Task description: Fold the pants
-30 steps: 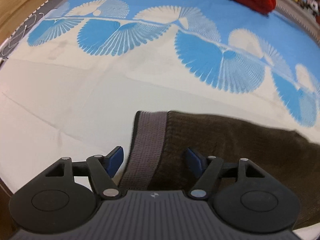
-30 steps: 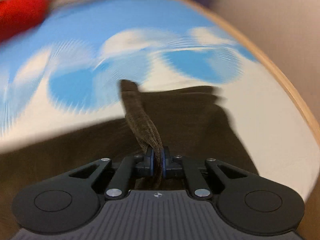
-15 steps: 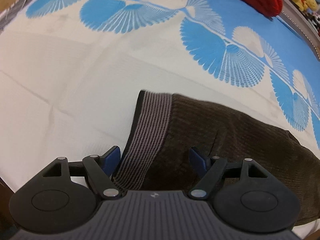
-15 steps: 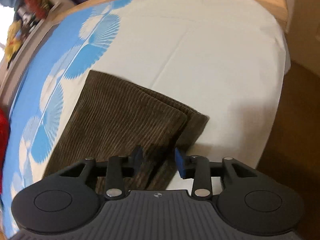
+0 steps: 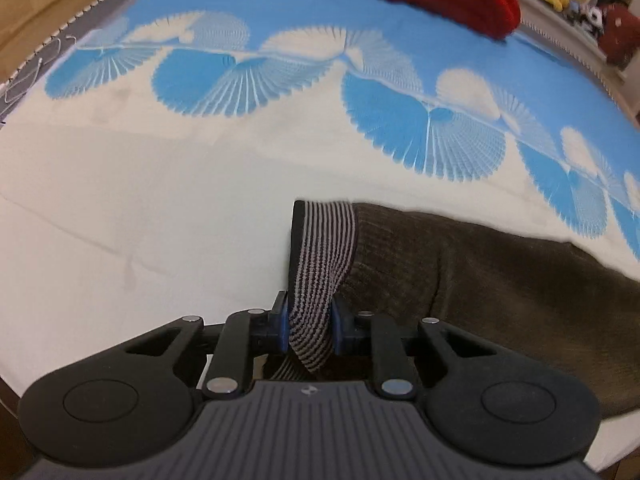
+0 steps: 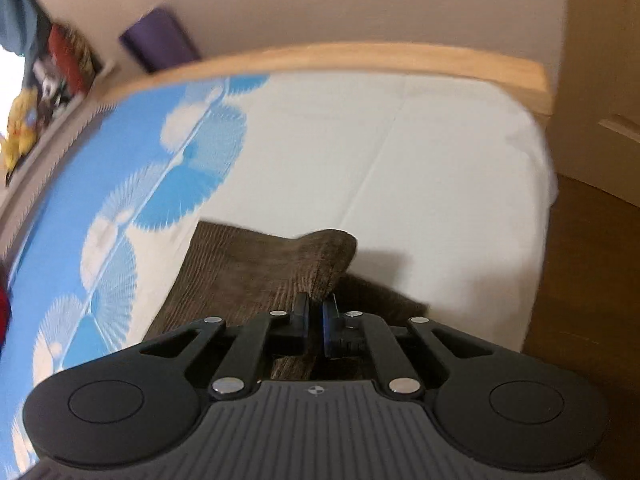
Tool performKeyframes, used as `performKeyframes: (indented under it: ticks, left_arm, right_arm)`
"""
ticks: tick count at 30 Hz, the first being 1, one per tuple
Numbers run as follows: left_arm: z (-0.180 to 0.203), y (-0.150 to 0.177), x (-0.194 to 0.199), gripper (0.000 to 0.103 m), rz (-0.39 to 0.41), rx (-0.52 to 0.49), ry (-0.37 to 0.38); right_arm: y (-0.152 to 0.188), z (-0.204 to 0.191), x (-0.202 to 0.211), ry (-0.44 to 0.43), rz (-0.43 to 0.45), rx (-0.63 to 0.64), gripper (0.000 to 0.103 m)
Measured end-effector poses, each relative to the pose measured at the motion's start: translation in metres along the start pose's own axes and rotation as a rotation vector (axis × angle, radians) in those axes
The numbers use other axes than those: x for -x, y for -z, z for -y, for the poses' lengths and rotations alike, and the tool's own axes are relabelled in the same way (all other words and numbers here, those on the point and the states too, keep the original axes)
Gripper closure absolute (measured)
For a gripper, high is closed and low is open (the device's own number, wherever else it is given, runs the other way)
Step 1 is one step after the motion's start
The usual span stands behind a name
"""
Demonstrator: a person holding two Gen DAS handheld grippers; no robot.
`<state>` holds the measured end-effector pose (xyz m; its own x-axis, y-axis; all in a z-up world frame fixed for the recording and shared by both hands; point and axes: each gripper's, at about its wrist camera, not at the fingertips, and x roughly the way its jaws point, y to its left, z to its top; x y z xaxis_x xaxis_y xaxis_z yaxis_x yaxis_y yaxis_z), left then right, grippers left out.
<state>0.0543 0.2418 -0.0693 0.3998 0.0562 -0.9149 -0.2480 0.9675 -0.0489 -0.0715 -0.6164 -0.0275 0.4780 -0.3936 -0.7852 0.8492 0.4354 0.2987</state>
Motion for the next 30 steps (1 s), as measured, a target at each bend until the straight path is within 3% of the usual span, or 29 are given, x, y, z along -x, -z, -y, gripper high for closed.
performKeyframes:
  ticks: [3,5,9,11,14,16,17,18,19,21,23,26,29,30]
  left_arm:
    - [0.0,0.009,-0.018,0.067,-0.112,-0.067,-0.038]
    - [0.002,0.008,-0.01,0.057,-0.055,-0.094,-0.067]
    - [0.007,0.008,0.021,0.057,0.12,-0.097,-0.067]
    - [0.018,0.01,0.025,0.059,0.145,-0.131,-0.009]
    - [0.034,0.013,0.016,0.069,0.134,-0.222,0.05]
    - [0.039,0.015,-0.005,0.078,0.064,-0.274,-0.01]
    - [0.038,0.016,-0.02,0.092,-0.001,-0.279,-0.055]
    - [0.034,0.018,-0.033,0.095,-0.076,-0.268,-0.095]
    - [0.032,0.017,-0.037,0.095,-0.099,-0.247,-0.105]
    - [0.029,0.01,-0.026,0.095,-0.072,-0.188,-0.097]
    - [0.034,0.004,-0.009,0.094,0.033,-0.159,-0.089]
    - [0.044,-0.004,-0.004,0.094,0.134,-0.147,-0.049]
    - [0.05,-0.014,-0.025,0.093,0.091,-0.147,-0.027]
    - [0.052,-0.015,-0.035,0.093,0.053,-0.162,-0.067]
  right_arm:
    - [0.005,0.014,-0.024,0.084,-0.097,0.018,0.097]
    - [0.006,0.022,-0.037,0.094,-0.158,0.008,0.095]
    - [-0.002,0.016,-0.015,0.104,-0.027,0.077,0.087]
    - [0.0,0.009,0.003,0.084,0.051,0.164,0.083]
    - [0.006,-0.009,0.016,-0.041,0.097,0.271,0.081]
    - [0.012,-0.02,0.013,-0.124,0.06,0.33,0.081]
    - [0.017,-0.025,0.01,-0.142,0.046,0.357,0.081]
    - [0.021,-0.028,0.005,-0.148,0.03,0.381,0.081]
    - [0.024,-0.032,-0.001,-0.153,0.002,0.408,0.08]
    - [0.03,-0.036,-0.017,-0.146,-0.084,0.45,0.08]
    - [0.038,-0.036,-0.034,-0.083,-0.159,0.48,0.08]
    - [0.041,-0.032,-0.045,-0.059,-0.204,0.505,0.08]
    - [0.041,-0.033,-0.054,-0.031,-0.227,0.527,0.079]
    - [0.04,-0.032,-0.057,-0.02,-0.239,0.525,0.079]
